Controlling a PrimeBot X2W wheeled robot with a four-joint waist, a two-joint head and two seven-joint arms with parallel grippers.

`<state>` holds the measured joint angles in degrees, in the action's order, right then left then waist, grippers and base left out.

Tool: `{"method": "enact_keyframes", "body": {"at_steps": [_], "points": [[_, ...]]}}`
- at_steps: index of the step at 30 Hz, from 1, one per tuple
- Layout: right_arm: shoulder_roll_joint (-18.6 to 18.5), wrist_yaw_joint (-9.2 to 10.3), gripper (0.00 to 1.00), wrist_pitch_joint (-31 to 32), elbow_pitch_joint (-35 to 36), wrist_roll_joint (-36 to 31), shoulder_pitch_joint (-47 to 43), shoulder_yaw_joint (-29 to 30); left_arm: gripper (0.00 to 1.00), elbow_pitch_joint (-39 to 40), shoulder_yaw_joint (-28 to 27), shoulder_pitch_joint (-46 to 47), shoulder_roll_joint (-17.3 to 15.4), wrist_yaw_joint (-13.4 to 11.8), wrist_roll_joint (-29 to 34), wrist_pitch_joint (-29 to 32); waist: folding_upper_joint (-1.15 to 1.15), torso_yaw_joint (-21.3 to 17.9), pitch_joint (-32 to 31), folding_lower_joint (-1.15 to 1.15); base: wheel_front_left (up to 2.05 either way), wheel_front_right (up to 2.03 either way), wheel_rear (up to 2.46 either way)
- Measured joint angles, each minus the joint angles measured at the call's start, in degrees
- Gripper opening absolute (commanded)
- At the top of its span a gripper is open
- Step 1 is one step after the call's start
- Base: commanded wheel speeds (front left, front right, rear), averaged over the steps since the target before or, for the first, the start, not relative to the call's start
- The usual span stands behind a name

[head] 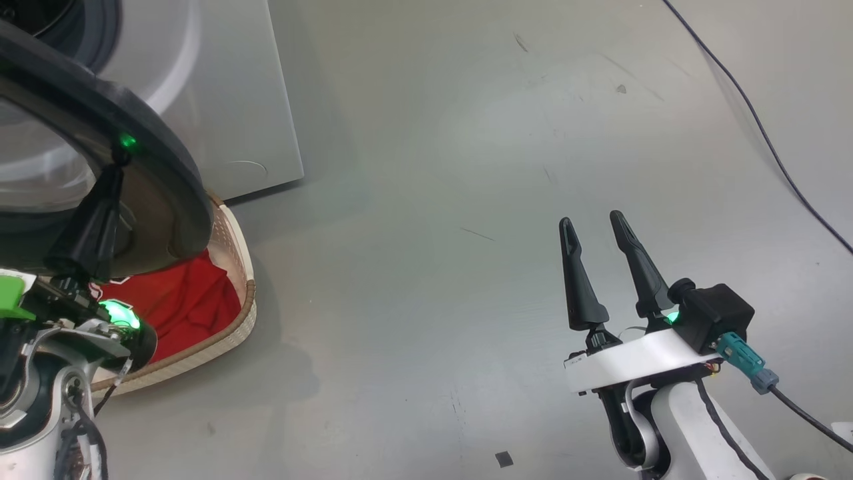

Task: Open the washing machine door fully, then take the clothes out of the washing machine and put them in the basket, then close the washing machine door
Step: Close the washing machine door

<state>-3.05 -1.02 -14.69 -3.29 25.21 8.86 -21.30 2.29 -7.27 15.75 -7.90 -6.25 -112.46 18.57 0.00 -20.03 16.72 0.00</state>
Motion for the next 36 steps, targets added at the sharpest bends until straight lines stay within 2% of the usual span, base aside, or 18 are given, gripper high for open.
{"method": "enact_keyframes", "body": {"at_steps": [8, 14, 18, 23, 25, 36], "points": [[0.1, 0.60, 1.00, 0.0, 0.3, -0.1, 0.0, 1.1, 0.00, -2.2, 2.2, 0.7, 0.5, 0.3, 0.7, 0.5, 0.00, 0.8, -0.2, 0.00, 0.00, 0.00, 0.00], [0.2, 0.59, 1.00, 0.0, 0.1, -0.7, 0.0, 1.9, 0.00, -3.4, 6.9, -0.2, -1.1, 3.0, 5.2, 3.5, 0.00, 2.6, -1.4, 0.00, 0.00, 0.00, 0.00], [0.2, 0.45, 1.00, 0.0, -0.7, -1.3, 0.0, 2.5, 0.00, -3.3, 11.9, -3.4, -4.2, 6.0, 11.5, 6.3, 0.00, 3.9, -2.7, 0.00, 0.00, 0.00, 0.00], [0.2, -0.11, 1.00, 0.0, -1.6, -2.8, -0.4, 3.6, 0.00, -3.4, 15.3, -6.8, -5.8, 9.6, 17.4, 7.0, 0.00, 6.1, -4.4, 0.00, 0.00, 0.00, 0.00], [0.0, -0.46, 1.00, 0.0, -2.0, -3.2, -0.9, 4.2, 0.00, -3.8, 15.7, -8.1, -7.4, 11.4, 22.9, 5.2, 0.00, 7.6, -5.6, 0.00, 0.00, 0.00, 0.00], [-0.2, -1.37, 1.00, 0.0, -2.3, -3.9, -2.4, 5.5, 0.00, -4.3, 16.8, -11.4, -9.5, 12.6, 40.8, -6.2, 0.00, 13.2, -9.5, 0.00, 0.00, 0.00, 0.00]]}}
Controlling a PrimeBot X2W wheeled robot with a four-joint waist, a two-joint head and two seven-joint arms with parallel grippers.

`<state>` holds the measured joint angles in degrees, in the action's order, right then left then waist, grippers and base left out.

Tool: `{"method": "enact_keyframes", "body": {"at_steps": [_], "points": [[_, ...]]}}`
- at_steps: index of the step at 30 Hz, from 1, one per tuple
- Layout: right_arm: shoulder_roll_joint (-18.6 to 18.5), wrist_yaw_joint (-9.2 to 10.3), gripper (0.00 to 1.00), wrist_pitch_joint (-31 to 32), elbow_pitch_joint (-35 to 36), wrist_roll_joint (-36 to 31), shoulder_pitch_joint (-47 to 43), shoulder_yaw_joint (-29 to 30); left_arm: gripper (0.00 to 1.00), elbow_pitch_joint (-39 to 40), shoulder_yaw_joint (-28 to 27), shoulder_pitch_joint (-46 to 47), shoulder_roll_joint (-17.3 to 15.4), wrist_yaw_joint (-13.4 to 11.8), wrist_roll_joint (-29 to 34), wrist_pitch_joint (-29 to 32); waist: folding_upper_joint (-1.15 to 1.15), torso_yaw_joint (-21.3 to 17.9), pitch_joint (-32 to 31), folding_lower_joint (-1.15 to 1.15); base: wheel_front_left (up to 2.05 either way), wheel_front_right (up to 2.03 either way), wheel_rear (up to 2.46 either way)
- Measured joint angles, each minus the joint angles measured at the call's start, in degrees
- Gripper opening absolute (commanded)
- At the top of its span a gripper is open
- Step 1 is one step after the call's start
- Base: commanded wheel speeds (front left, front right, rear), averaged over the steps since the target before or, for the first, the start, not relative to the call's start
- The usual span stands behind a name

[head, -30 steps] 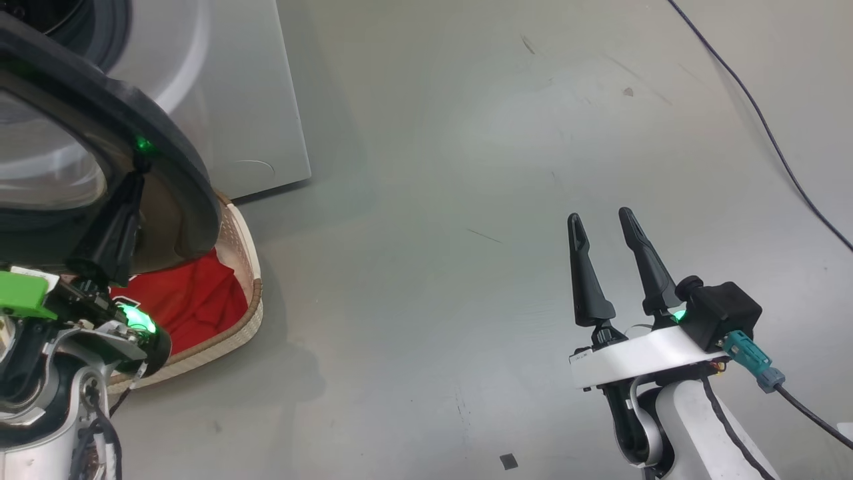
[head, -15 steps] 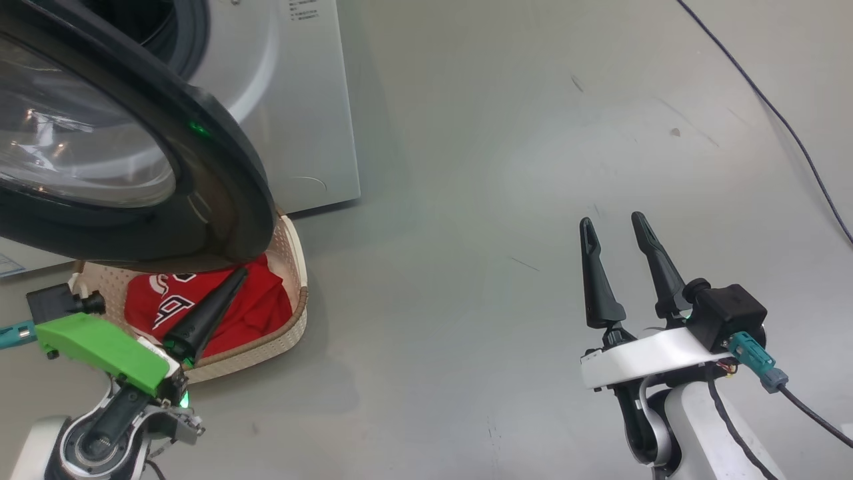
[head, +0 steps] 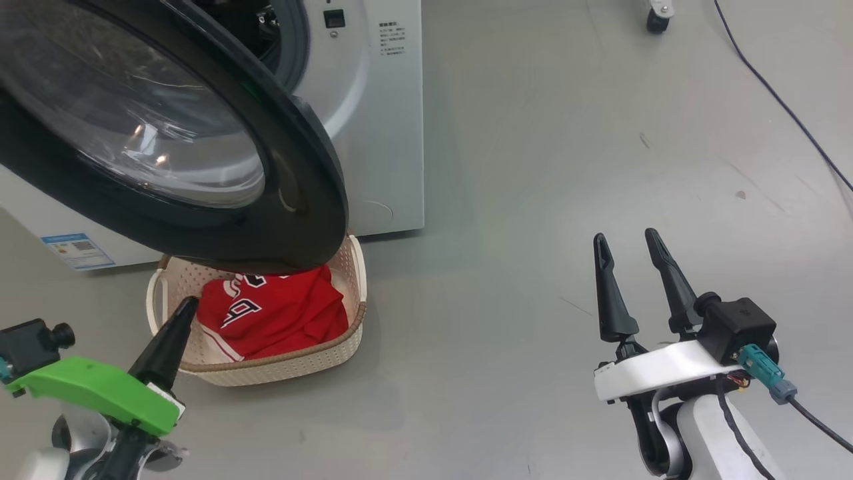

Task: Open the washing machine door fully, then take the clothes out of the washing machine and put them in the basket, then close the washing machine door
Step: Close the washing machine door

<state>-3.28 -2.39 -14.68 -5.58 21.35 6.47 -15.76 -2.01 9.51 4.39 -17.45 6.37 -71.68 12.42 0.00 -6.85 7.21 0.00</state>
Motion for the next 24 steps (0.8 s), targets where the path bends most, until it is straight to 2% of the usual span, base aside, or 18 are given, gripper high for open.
{"method": "enact_keyframes", "body": {"at_steps": [11, 16, 21, 24], "points": [[0.0, -0.58, 1.00, 0.0, -0.1, -0.4, -1.1, 0.4, 0.00, 0.1, -0.1, -2.3, -0.1, 0.1, 13.8, -14.1, 0.00, 4.1, -2.1, 0.00, 0.00, 0.00, 0.00], [0.0, -0.79, 1.00, 0.0, -0.1, -0.5, -1.1, 0.4, 0.00, -0.1, 0.1, -3.6, -1.6, 0.2, 21.6, -20.1, 0.00, 4.5, -2.3, 0.00, 0.00, 0.00, 0.00], [0.1, -1.07, 1.00, 0.0, -0.3, -0.5, -1.1, 0.5, 0.00, -1.0, 0.0, -4.3, -0.5, 0.5, 24.5, -25.3, 0.00, 4.8, -2.4, 0.00, 0.00, 0.00, 0.00], [0.1, -1.08, 1.00, 0.0, -0.3, -0.5, -1.1, 0.6, 0.00, -1.4, 0.1, -4.5, -0.4, -0.4, 27.5, -26.7, 0.00, 4.9, -2.4, 0.00, 0.00, 0.00, 0.00]]}}
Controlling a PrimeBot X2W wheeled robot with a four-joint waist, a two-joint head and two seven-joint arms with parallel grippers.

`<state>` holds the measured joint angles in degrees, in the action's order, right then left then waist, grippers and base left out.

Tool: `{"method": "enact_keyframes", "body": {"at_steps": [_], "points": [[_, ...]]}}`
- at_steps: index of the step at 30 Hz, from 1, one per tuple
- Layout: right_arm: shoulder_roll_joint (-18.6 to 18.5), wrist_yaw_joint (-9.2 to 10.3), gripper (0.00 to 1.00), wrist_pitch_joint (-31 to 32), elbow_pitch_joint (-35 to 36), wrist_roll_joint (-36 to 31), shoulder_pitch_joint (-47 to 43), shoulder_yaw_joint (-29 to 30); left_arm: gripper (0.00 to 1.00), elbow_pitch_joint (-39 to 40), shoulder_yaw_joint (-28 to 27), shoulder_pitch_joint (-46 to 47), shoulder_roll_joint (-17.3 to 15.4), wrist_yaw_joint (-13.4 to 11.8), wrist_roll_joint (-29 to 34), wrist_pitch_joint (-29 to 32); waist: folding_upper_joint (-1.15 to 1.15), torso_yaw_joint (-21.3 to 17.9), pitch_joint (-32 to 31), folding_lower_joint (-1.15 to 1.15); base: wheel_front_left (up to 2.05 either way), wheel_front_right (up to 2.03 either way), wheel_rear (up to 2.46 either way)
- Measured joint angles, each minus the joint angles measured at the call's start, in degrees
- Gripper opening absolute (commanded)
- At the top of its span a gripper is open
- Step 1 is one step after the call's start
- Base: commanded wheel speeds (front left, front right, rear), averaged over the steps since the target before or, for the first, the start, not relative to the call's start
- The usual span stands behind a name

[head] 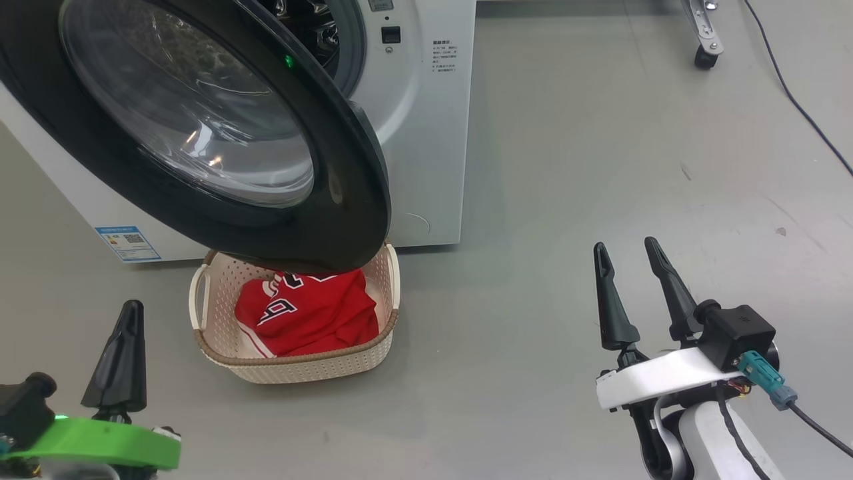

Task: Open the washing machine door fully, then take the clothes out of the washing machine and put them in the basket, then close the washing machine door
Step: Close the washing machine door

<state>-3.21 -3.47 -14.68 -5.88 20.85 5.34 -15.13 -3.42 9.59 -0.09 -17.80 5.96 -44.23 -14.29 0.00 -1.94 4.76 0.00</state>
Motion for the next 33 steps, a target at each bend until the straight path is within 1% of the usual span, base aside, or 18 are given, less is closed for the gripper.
{"method": "enact_keyframes", "body": {"at_steps": [6, 10, 13, 14, 15, 16, 23, 33], "points": [[0.0, -0.01, 1.00, 0.0, 0.0, 0.0, -0.1, 0.2, 0.00, -0.7, -0.1, -0.1, 0.7, -1.2, 4.1, 0.0, 0.00, 0.5, 0.0, 0.00, 0.00, 0.00, 0.00], [0.0, -0.20, 1.00, 0.0, -0.1, 0.0, -0.1, 0.2, 0.00, -0.9, -0.5, -0.2, 1.4, -1.7, 4.7, -0.1, 0.00, 0.8, 0.0, 0.00, 0.00, 0.00, 0.00], [0.0, -0.51, 1.00, 0.0, -0.1, 0.0, -0.1, 0.2, 0.00, -1.3, -1.1, -0.3, 2.7, -2.2, 5.0, -0.1, 0.00, 1.1, -0.1, 0.00, 0.00, 0.00, 0.00], [0.0, -0.51, 1.00, 0.0, -0.1, 0.0, -0.1, 0.3, 0.13, -1.3, -1.5, -0.3, 3.1, -2.3, 5.0, -0.1, 0.00, 1.2, -0.1, 0.00, 0.00, 0.00, 0.00], [0.0, -0.52, 1.00, 0.0, -0.1, 0.0, -0.1, 0.3, 0.76, -1.4, -1.8, -0.3, 3.5, -2.7, 5.1, -0.1, 0.00, 1.2, -0.1, 0.00, 0.00, 0.00, 0.00], [0.0, -0.52, 1.00, 0.0, -0.1, 0.0, -0.2, 0.3, 1.00, -1.4, -2.1, -0.3, 3.8, -2.7, 5.3, -0.1, 0.00, 1.3, -0.1, 0.00, 0.00, 0.00, 0.00], [0.0, -0.59, 1.00, 0.0, -0.3, 0.0, -0.2, 0.3, 1.00, -1.1, -3.9, -0.4, 5.1, -2.7, 7.5, -0.1, 0.00, 1.7, -0.2, 0.00, 0.00, 0.00, 0.00], [0.1, -0.99, 1.00, 0.0, -0.5, -0.1, -0.2, 0.3, 1.00, -0.8, -5.7, -0.5, 7.1, -2.6, 9.3, -0.1, 0.00, 1.8, -0.2, 0.00, 0.00, 0.00, 0.00]]}}
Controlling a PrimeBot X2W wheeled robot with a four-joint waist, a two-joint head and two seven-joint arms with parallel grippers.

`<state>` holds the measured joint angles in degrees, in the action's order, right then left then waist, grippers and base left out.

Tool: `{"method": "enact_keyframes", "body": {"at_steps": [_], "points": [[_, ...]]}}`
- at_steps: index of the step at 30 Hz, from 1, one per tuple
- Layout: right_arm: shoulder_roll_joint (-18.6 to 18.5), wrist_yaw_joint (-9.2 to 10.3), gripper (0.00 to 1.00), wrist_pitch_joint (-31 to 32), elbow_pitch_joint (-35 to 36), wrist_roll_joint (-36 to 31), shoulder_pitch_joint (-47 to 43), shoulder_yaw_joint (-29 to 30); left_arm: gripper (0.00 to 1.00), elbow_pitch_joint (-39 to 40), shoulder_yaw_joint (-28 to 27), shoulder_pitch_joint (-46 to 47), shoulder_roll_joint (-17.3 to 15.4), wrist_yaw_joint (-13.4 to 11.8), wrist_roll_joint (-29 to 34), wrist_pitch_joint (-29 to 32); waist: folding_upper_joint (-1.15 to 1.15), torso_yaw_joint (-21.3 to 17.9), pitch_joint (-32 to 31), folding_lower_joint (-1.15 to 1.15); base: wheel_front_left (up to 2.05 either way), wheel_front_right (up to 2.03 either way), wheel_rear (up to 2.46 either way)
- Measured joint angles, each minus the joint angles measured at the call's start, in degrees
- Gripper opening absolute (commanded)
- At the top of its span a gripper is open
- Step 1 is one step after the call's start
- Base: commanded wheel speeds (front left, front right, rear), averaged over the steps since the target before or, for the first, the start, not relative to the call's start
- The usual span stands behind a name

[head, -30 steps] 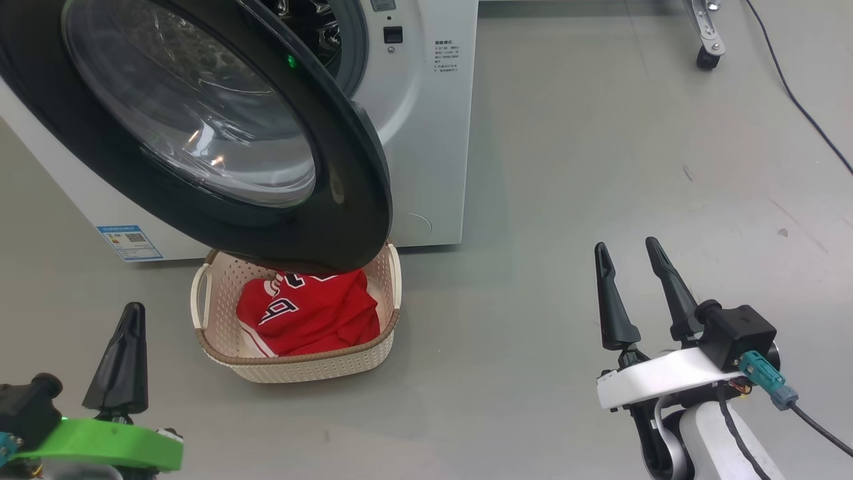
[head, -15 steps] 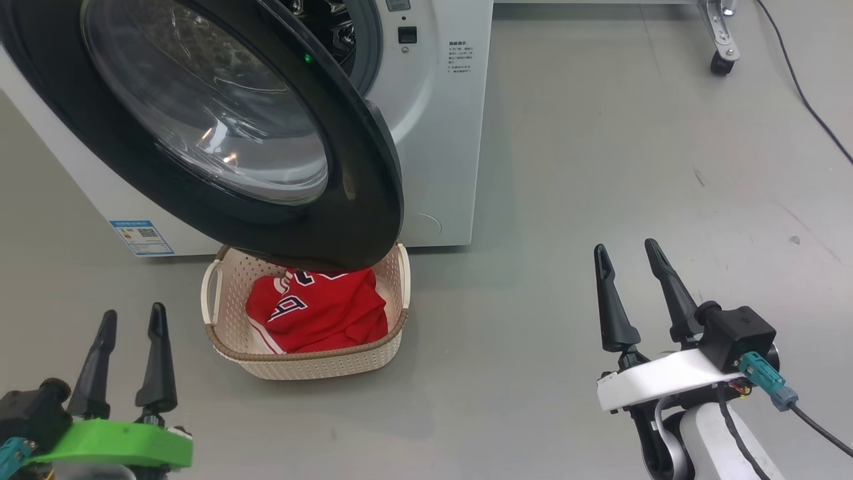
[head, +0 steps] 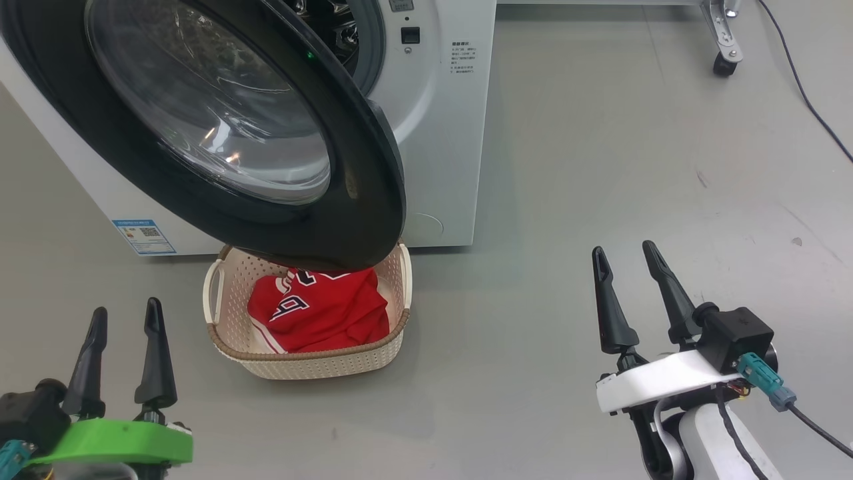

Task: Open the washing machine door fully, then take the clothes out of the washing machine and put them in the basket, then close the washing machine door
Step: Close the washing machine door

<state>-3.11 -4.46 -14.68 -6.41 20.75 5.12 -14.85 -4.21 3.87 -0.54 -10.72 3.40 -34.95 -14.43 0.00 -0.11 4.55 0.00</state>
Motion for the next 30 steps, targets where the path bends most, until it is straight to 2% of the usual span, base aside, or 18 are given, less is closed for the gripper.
{"method": "enact_keyframes", "body": {"at_steps": [30], "points": [[0.1, -0.53, 1.00, 0.0, -0.5, -0.5, -0.2, 0.0, 1.00, -0.4, -2.5, -0.8, 3.3, 2.5, 3.9, 0.0, 0.00, 0.0, -0.4, 0.00, 0.00, 0.00, 0.00]]}}
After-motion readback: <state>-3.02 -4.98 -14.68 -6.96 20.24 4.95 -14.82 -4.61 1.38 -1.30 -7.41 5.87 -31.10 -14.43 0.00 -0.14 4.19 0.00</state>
